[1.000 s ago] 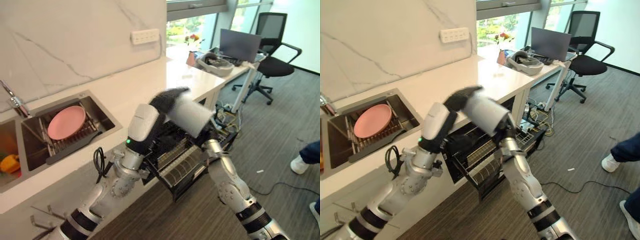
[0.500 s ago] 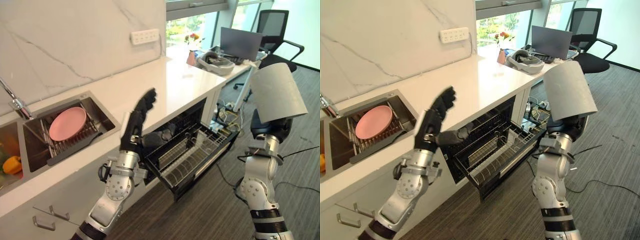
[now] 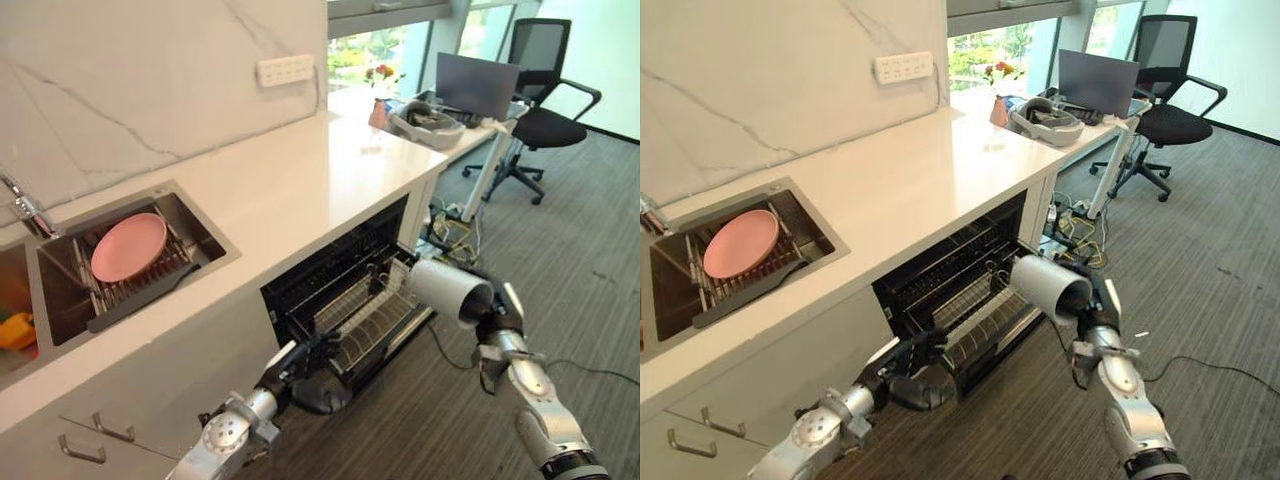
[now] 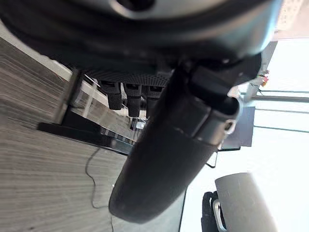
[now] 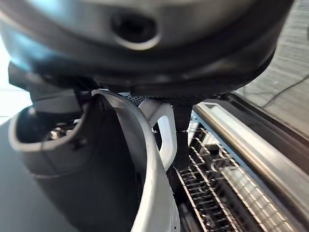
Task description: Place the dishes in the dishwasher.
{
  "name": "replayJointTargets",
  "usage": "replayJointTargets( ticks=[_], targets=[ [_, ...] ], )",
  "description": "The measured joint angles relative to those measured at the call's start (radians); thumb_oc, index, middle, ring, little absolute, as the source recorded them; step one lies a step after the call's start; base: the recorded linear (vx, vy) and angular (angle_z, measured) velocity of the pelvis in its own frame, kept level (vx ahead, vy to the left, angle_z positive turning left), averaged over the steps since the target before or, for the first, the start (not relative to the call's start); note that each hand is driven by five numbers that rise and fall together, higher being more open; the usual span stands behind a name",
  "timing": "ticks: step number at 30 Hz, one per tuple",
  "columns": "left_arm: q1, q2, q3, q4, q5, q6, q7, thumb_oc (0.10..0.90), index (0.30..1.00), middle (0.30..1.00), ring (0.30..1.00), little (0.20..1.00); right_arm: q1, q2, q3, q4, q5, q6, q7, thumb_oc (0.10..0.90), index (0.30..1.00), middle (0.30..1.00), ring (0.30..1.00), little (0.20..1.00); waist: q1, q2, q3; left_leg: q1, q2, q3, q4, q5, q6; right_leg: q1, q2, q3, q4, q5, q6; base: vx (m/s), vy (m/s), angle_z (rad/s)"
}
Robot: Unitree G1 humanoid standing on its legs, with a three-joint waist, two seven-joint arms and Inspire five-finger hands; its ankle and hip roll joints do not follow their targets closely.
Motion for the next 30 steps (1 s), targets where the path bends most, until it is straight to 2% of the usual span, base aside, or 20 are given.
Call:
replayJointTargets(
  ticks=[3, 5, 7, 11, 13, 16, 18, 23, 25, 30],
  targets=[
    [0.011, -0.004, 0.056, 0.026, 0.119, -0.016, 0.039, 0.800, 0.900, 0.900, 0.900, 0.900, -0.008, 0.001, 0.034, 0.062, -0.009, 0.010, 0.012, 0.400, 0.300, 0.300, 0.300, 0.300, 0.031, -0.005, 0.003, -0.002, 0.000, -0.006, 0.000, 0.000, 0.000, 0.006, -0.001, -0.008, 0.000, 0.000, 0.000, -0.02, -0.011, 0.08],
    [-0.005, -0.035, 0.102, 0.163, 0.199, -0.054, 0.072, 0.800, 0.900, 0.900, 0.900, 0.900, -0.061, 0.000, 0.078, 0.169, -0.046, 0.025, 0.018, 0.400, 0.300, 0.300, 0.300, 0.300, 0.035, -0.009, 0.002, -0.013, 0.000, -0.019, 0.000, 0.001, -0.001, 0.007, -0.001, -0.022, 0.000, -0.002, 0.001, -0.02, -0.007, 0.18],
    [-0.021, -0.056, 0.130, 0.273, 0.231, -0.044, 0.100, 0.800, 0.900, 0.900, 0.900, 0.900, -0.095, 0.000, 0.103, 0.242, -0.055, 0.048, 0.021, 0.400, 0.300, 0.300, 0.300, 0.300, 0.040, -0.017, 0.005, -0.026, 0.000, -0.038, 0.000, 0.006, -0.001, 0.005, -0.001, -0.039, 0.000, -0.003, 0.000, -0.02, -0.008, 0.29],
    [0.014, -0.090, 0.165, 0.481, 0.280, -0.018, 0.147, 0.800, 0.900, 0.900, 0.900, 0.900, -0.184, 0.005, 0.136, 0.454, -0.089, 0.083, 0.033, 0.400, 0.300, 0.300, 0.300, 0.300, 0.089, -0.035, 0.014, -0.039, -0.002, -0.068, 0.000, 0.013, -0.001, 0.005, -0.002, -0.070, 0.000, -0.008, -0.001, -0.02, -0.004, 0.23],
    [0.016, -0.100, 0.170, 0.587, 0.306, -0.016, 0.165, 0.800, 0.900, 0.900, 0.900, 0.900, -0.249, 0.012, 0.152, 0.558, -0.109, 0.084, 0.036, 0.400, 0.300, 0.300, 0.300, 0.300, 0.101, -0.048, 0.016, -0.053, -0.004, -0.091, 0.004, 0.019, 0.001, 0.005, -0.003, -0.090, 0.000, -0.008, -0.001, -0.02, -0.006, 0.27],
    [0.015, -0.111, 0.181, 0.708, 0.326, -0.003, 0.202, 0.800, 0.900, 0.900, 0.900, 0.900, -0.295, 0.021, 0.140, 0.628, -0.146, 0.084, 0.032, 0.400, 0.300, 0.300, 0.300, 0.300, 0.120, -0.076, 0.014, -0.081, -0.005, -0.121, 0.000, 0.025, -0.001, 0.001, -0.004, -0.118, 0.000, -0.013, -0.002, -0.01, -0.006, 0.28],
    [-0.001, -0.129, 0.212, 0.777, 0.326, -0.010, 0.226, 0.800, 0.900, 0.900, 0.900, 0.900, -0.320, 0.027, 0.142, 0.670, -0.172, 0.083, 0.032, 0.400, 0.300, 0.300, 0.300, 0.300, 0.138, -0.084, 0.010, -0.096, -0.005, -0.133, 0.000, 0.023, -0.005, -0.007, -0.003, -0.130, 0.000, -0.013, -0.002, 0.00, -0.009, 0.25],
    [-0.044, -0.155, 0.257, 0.917, 0.326, -0.016, 0.282, 0.800, 0.900, 0.900, 0.900, 0.900, -0.404, 0.016, 0.141, 0.802, -0.205, 0.097, 0.048, 0.400, 0.300, 0.300, 0.300, 0.300, 0.157, -0.093, 0.005, -0.118, -0.006, -0.162, 0.000, 0.029, -0.005, -0.011, -0.003, -0.161, 0.000, -0.019, -0.001, 0.01, 0.003, 0.17],
    [-0.053, -0.155, 0.262, 0.926, 0.328, -0.012, 0.295, 0.800, 0.900, 0.900, 0.900, 0.900, -0.421, -0.010, 0.148, 0.810, -0.238, 0.110, 0.062, 0.400, 0.300, 0.300, 0.300, 0.300, 0.176, -0.101, 0.001, -0.134, -0.007, -0.168, 0.001, 0.032, -0.003, -0.023, -0.003, -0.171, 0.000, -0.019, -0.001, -0.01, -0.009, 0.12],
    [-0.095, -0.154, 0.280, 0.973, 0.367, -0.011, 0.317, 0.800, 0.900, 0.900, 0.900, 0.900, -0.539, -0.079, 0.242, 0.933, -0.365, 0.116, 0.075, 0.400, 0.300, 0.300, 0.300, 0.300, 0.210, -0.126, 0.008, -0.168, -0.010, -0.204, 0.006, 0.052, -0.003, -0.041, -0.002, -0.202, 0.000, -0.017, -0.006, -0.01, -0.016, 0.19]
  ],
)
